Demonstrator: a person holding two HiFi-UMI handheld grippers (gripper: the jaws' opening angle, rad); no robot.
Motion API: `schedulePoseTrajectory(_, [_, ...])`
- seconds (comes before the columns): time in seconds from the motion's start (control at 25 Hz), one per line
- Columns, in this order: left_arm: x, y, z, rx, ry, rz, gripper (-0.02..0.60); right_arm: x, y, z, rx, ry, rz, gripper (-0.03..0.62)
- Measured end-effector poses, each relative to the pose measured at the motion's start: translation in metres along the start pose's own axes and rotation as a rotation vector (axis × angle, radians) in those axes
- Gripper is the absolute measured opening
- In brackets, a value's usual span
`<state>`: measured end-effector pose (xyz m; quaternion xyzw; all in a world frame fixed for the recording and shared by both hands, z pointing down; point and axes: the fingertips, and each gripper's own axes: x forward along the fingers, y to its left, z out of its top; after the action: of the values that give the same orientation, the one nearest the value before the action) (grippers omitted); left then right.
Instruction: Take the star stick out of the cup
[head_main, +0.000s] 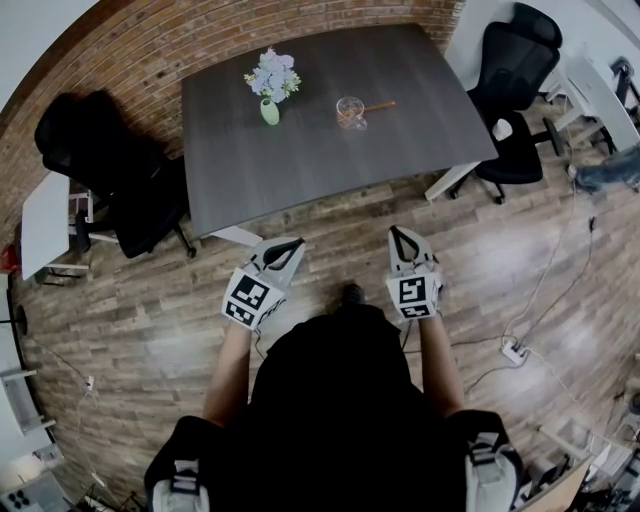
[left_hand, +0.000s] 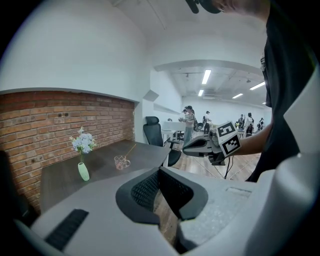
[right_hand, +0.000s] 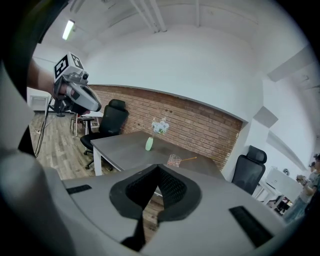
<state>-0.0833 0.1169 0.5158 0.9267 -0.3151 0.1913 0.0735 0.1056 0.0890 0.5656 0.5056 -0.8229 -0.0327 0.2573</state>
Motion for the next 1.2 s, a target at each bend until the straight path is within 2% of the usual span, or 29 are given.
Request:
schedulePoseTrajectory(0.72, [0.064, -0.010, 0.029, -0.003, 0.007, 0.034, 0.002, 0.019, -0.062, -0.021, -0.015, -0.039, 0.038, 0.000])
schedulePoseTrajectory(1.2, [0.070, -0.009, 0.027, -0.026, 0.009, 0.054, 0.002, 0.026, -0.068, -0.026, -0.015, -0.023, 0.065, 0.000])
